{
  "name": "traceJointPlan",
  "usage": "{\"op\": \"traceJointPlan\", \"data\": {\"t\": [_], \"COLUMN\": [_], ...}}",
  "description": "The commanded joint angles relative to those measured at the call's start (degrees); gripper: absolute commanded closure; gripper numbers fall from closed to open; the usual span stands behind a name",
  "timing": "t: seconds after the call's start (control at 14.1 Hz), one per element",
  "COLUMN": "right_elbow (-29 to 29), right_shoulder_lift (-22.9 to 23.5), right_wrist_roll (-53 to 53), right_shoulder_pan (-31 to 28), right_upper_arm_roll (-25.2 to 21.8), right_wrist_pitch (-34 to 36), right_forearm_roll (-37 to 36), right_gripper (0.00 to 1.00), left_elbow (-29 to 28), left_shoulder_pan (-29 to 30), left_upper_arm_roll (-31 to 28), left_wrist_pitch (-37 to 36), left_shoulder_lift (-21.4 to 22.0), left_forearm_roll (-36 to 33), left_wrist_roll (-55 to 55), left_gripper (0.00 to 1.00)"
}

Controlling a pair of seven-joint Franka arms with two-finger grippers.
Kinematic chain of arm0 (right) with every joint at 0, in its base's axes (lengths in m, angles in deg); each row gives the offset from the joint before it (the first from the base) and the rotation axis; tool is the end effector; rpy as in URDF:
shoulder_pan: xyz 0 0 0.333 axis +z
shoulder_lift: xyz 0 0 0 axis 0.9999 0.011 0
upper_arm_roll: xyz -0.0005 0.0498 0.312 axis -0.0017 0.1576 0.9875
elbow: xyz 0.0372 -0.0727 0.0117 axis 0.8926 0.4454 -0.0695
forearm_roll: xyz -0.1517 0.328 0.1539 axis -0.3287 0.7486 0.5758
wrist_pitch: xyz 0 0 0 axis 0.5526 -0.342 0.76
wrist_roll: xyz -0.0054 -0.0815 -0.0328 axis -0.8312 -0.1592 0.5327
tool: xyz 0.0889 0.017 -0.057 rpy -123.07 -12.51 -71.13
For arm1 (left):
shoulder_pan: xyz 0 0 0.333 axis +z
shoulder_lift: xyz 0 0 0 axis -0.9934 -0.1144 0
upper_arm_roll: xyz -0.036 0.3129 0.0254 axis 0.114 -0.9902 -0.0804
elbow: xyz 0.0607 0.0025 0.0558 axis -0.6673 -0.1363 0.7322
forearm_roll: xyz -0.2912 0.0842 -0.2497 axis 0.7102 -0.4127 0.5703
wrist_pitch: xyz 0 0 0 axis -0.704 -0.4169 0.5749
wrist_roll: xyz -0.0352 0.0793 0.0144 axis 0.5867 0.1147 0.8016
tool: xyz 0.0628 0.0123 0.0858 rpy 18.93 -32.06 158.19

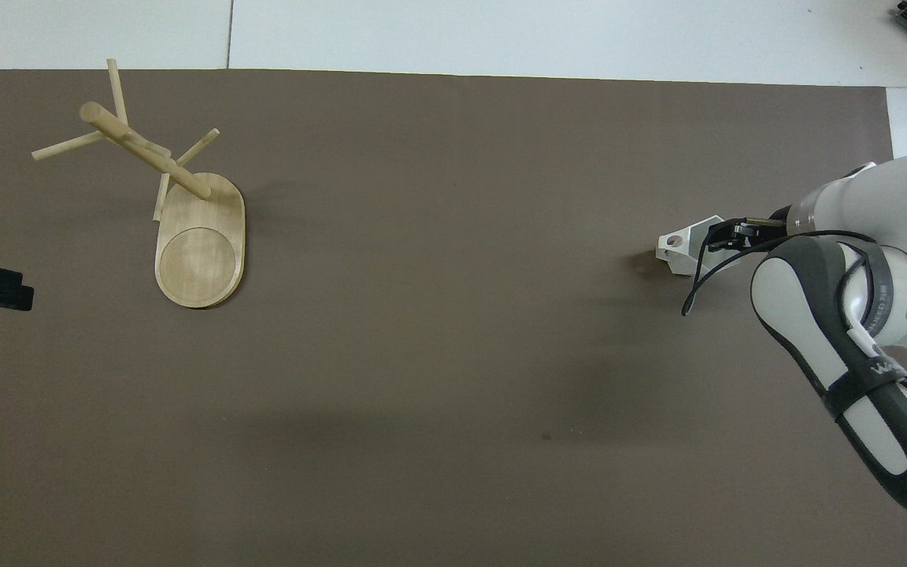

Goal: Hang cup on rack
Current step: 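Close the right gripper on the white cup's handle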

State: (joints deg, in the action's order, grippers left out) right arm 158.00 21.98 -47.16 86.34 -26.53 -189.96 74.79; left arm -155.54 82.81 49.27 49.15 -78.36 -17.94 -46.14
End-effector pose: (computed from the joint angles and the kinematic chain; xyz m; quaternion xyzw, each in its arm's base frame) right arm 0.6074 -0.0350 0.3721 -0.9954 0.0915 -0.0266 0.0109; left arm 0.5028 -0.0257 0.6640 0.9995 -0.0283 -0.0128 0.0037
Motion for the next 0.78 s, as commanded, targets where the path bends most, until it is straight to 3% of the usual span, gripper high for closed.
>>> {"op": "traceJointPlan", "data": {"t": [0.0, 0.14, 0.36, 0.43, 0.71], "right_elbow": [1.8, 1.8, 1.71, 1.62, 1.62], "right_shoulder_lift": [-1.05, -1.05, -0.96, -0.96, -0.87], "right_wrist_roll": [-0.52, -0.52, -0.52, -0.52, -0.52], "right_shoulder_pan": [0.13, 0.13, 0.05, 0.05, 0.05], "right_upper_arm_roll": [0.27, 0.27, 0.27, 0.27, 0.27], "right_wrist_pitch": [-1.54, -1.54, -1.62, -1.8, -1.89], "right_forearm_roll": [-0.13, -0.05, -0.05, -0.05, -0.05], "right_gripper": [0.4, 0.68, 0.94, 1.0, 1.0], "left_elbow": [-1.28, -1.28, -1.19, -1.28, -2.16], "left_shoulder_pan": [1.06, 1.15, 1.15, 1.06, 1.24], "left_upper_arm_roll": [-0.15, -0.06, 0.02, 0.11, 0.11], "left_wrist_pitch": [-1.57, -1.58, -1.14, -1.14, -0.96], "left_shoulder_lift": [1.68, 1.68, 1.68, 1.68, 2.21], "left_forearm_roll": [-0.61, -0.61, -0.61, -0.61, -0.61], "left_wrist_roll": [-0.3, -0.04, 0.14, -0.65, -1.45], "left_gripper": [0.0, 0.0, 0.0, 0.0, 0.0]}}
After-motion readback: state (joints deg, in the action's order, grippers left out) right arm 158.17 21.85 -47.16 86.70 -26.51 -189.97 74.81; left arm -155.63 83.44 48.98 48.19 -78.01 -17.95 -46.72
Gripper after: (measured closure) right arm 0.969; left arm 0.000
